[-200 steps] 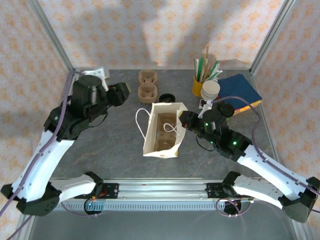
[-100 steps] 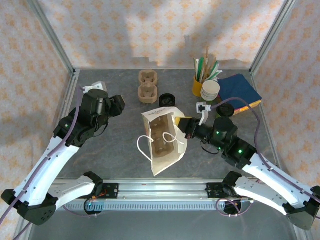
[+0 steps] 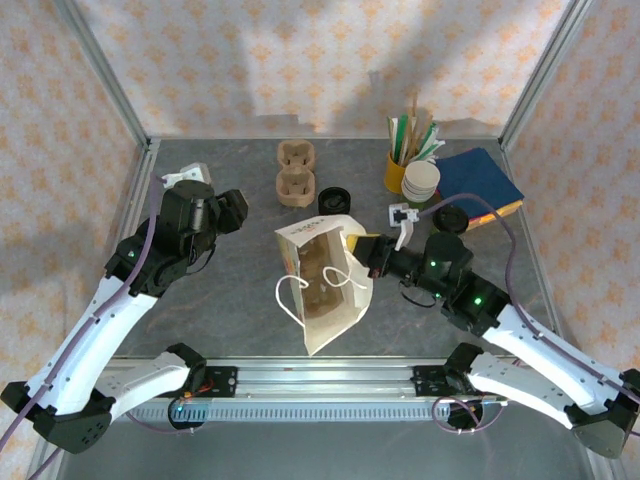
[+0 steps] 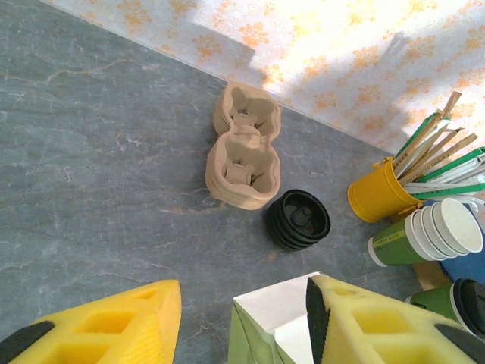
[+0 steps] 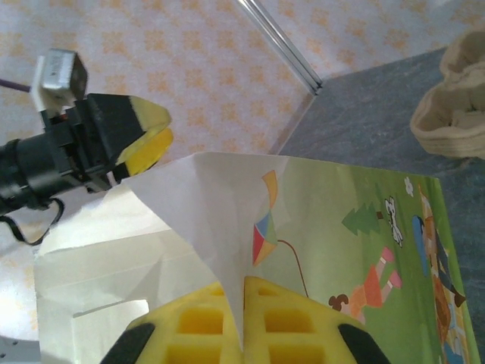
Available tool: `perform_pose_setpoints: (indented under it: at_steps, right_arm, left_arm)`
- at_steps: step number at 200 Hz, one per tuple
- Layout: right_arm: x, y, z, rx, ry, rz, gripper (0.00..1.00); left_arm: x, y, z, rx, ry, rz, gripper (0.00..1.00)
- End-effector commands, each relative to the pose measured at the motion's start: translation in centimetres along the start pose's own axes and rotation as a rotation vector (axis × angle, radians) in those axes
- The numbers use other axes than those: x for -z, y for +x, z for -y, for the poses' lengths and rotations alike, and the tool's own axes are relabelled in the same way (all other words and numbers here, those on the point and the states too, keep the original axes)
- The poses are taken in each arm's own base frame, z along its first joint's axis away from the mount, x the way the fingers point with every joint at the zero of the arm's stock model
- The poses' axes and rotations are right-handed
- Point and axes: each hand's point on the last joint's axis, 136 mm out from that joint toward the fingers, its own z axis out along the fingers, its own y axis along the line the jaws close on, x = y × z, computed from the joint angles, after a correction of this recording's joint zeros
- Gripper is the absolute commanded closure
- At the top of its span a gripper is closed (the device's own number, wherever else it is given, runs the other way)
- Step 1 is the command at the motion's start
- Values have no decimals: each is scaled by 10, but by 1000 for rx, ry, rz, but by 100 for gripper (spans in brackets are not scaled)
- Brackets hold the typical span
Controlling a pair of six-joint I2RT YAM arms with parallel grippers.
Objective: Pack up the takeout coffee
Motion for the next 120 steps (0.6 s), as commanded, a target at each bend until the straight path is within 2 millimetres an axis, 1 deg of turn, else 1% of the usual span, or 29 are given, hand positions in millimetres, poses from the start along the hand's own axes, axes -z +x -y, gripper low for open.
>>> perform_pose_setpoints:
  at_steps: [1, 37, 55, 78, 120]
  right_arm:
    - [-2, -24, -8, -76, 30, 51, 100]
    - [-15, -33, -4, -150, 103, 16, 100]
    - [-22, -34, 2, -203, 135, -12, 100]
    - [-31, -29, 13, -273, 170, -60, 100]
    - [-43, -10, 40, -415, 248, -151, 100]
  left_arm:
    - [0, -6, -5, 25, -12, 29, 51]
    - [0, -5, -5, 24, -14, 23, 51]
    - [0, -4, -6, 26, -17, 23, 51]
    - [0, -3, -8, 31, -17, 22, 51]
    - [-1, -1, -10, 37, -21, 18, 51]
